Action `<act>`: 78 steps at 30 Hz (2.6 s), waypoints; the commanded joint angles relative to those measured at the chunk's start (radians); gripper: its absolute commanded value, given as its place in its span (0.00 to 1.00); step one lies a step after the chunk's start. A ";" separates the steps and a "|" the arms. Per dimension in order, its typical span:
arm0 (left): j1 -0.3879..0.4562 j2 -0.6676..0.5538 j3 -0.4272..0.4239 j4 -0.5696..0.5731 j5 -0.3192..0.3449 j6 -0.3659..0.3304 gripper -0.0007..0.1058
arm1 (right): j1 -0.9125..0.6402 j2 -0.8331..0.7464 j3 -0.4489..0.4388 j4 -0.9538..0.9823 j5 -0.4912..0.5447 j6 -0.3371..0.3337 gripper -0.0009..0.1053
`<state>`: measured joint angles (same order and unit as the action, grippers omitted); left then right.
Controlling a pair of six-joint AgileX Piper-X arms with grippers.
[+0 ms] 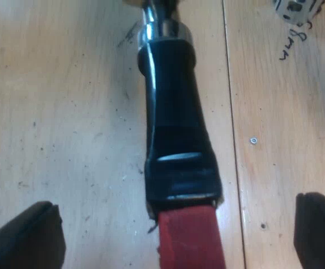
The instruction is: Put the handle in the coffee machine
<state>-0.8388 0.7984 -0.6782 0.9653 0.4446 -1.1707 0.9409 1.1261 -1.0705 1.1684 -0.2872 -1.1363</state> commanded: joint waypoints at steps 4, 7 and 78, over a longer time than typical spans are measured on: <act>0.003 -0.003 0.077 -0.070 0.019 0.001 0.80 | 0.001 -0.009 -0.018 -0.013 -0.045 -0.005 0.01; 0.014 -0.003 0.089 -0.097 0.019 0.001 0.80 | 0.001 -0.009 -0.018 -0.013 -0.056 -0.005 0.01; 0.016 -0.005 0.094 -0.126 0.099 0.028 0.01 | 0.001 -0.009 -0.018 -0.049 -0.038 0.002 0.93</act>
<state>-0.8199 0.7984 -0.5745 0.8672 0.5029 -1.1440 0.9409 1.1261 -1.0761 1.1249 -0.3333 -1.1095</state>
